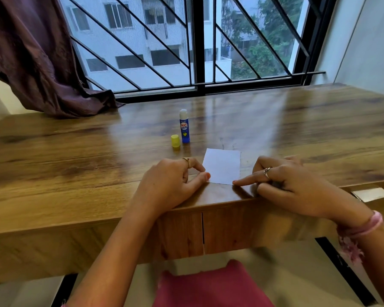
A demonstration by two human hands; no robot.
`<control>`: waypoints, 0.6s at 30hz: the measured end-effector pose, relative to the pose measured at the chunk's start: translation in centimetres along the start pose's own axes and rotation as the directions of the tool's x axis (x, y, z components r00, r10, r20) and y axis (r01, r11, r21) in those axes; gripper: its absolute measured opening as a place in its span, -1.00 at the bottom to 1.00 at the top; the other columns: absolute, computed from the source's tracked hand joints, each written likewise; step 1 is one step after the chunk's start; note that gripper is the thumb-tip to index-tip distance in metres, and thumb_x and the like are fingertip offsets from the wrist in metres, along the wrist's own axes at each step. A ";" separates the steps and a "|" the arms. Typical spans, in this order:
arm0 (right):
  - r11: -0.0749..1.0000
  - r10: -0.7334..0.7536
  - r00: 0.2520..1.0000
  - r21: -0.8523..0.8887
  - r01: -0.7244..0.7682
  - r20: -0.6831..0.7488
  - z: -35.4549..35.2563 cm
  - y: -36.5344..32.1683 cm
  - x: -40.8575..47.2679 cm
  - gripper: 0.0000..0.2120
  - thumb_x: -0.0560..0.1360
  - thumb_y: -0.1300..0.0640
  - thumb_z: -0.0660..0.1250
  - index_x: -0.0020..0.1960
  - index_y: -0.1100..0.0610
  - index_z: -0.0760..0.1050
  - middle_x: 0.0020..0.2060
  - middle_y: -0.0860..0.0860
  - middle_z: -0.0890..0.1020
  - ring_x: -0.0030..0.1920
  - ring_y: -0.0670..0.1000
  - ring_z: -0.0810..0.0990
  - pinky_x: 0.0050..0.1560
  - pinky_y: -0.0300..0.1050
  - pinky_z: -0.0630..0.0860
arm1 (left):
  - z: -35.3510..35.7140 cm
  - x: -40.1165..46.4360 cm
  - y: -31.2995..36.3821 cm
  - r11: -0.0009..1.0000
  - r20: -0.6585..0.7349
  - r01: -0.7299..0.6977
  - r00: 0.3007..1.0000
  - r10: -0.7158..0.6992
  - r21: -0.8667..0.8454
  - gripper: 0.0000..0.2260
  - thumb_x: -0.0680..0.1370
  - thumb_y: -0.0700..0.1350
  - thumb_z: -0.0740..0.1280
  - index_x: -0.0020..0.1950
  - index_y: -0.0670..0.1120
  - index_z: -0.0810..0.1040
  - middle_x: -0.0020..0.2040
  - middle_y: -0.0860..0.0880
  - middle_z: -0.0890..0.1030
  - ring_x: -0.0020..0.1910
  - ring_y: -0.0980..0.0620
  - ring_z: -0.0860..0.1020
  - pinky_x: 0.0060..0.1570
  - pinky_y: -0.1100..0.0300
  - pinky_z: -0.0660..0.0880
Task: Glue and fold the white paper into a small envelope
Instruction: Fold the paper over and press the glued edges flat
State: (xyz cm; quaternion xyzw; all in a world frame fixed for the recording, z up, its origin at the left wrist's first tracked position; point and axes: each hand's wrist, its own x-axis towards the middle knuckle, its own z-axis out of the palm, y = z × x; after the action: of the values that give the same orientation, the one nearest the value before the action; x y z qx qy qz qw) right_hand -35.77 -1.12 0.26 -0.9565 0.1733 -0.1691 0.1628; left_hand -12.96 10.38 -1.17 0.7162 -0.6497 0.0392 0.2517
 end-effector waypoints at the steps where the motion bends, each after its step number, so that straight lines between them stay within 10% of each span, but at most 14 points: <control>1: 0.998 0.004 1.000 0.059 -0.005 0.006 -0.2 0.2 0.2 -0.67 0.48 -0.04 0.11 0.13 -0.31 0.52 -0.21 -0.22 0.48 -0.16 -0.16 0.50 -0.10 -0.17 0.30 | 0.0 0.0 0.0 1.000 -0.002 0.001 1.000 -0.001 -0.008 -0.76 0.50 0.22 0.25 0.08 0.17 0.55 -0.49 0.08 0.42 -0.49 0.17 0.39 -0.43 0.27 0.26; 9: 0.998 0.022 0.988 0.056 -0.031 0.153 -0.9 2.0 2.0 -0.58 0.44 -0.04 0.07 0.18 -0.47 0.38 -0.06 -0.17 0.44 0.03 -0.25 0.40 0.32 0.05 0.19 | -0.8 -0.6 0.9 0.945 0.068 -0.305 0.947 0.314 -0.117 -0.61 0.51 0.27 0.21 0.27 0.14 0.50 -0.51 0.08 0.36 -0.49 0.12 0.40 -0.46 0.37 0.28; 18: 0.997 -0.025 0.967 -0.059 0.041 0.253 -0.8 2.5 2.0 -0.60 0.48 -0.16 -0.05 0.20 -0.60 0.24 -0.06 -0.29 0.32 0.08 -0.34 0.26 0.18 -0.22 0.06 | -0.8 -0.2 1.1 0.908 0.203 -0.413 0.897 0.393 0.071 -0.44 0.45 0.46 0.03 0.33 0.25 0.42 -0.54 0.07 0.33 -0.51 0.12 0.38 -0.48 0.35 0.23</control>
State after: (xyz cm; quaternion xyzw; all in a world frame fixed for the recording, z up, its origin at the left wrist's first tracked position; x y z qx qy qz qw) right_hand -34.96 -4.29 0.55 -0.9777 0.1405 -0.0432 0.1501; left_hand -13.84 10.89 -0.26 0.5795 -0.8012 0.0605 0.1365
